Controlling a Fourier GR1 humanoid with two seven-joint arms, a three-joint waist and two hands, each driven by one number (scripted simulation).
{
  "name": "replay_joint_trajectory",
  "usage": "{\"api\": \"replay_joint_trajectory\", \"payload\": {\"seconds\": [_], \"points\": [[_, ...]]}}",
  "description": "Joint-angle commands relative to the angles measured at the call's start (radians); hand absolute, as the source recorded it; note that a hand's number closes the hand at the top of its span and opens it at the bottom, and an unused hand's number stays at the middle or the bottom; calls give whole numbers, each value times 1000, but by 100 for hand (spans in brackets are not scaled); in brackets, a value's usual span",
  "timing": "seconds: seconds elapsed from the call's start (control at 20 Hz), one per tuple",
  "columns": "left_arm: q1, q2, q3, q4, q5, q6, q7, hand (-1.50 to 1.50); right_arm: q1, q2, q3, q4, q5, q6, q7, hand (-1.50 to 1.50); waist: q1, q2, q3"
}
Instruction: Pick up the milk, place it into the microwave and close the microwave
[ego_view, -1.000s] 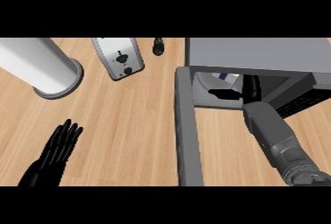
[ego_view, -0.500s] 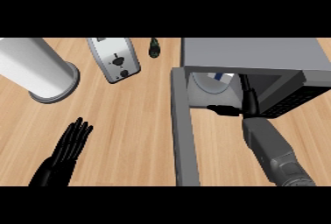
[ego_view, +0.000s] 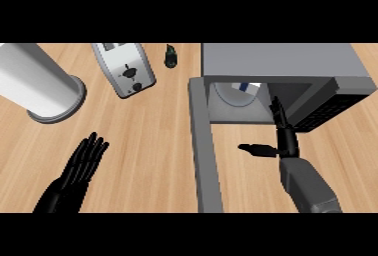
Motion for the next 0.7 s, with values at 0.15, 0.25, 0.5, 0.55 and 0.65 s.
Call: {"api": "replay_joint_trajectory", "payload": {"seconds": [0.15, 0.25, 0.5, 0.55, 0.65], "points": [[4, -11, -63, 35, 32, -67, 19, -150, 159, 12, -7, -88, -68, 261, -82, -150, -32, -6, -1], [-24, 26, -48, 76, 15, -94, 18, 150, 196, 7, -2, -141, -82, 300, -92, -150, -32, -5, -1], [-65, 21, -87, 99, -102, -55, 31, 150, 329, 22, 41, -344, -110, 345, -20, -150, -40, -9, -2], [-95, -6, -108, 158, -155, -19, 21, 150, 361, 18, 51, -371, -109, 369, -48, -150, -45, -8, -2], [-82, 50, -92, 146, -153, -64, 23, 150, 433, 0, 61, -464, -131, 408, -18, -150, -44, -8, -2]]}}
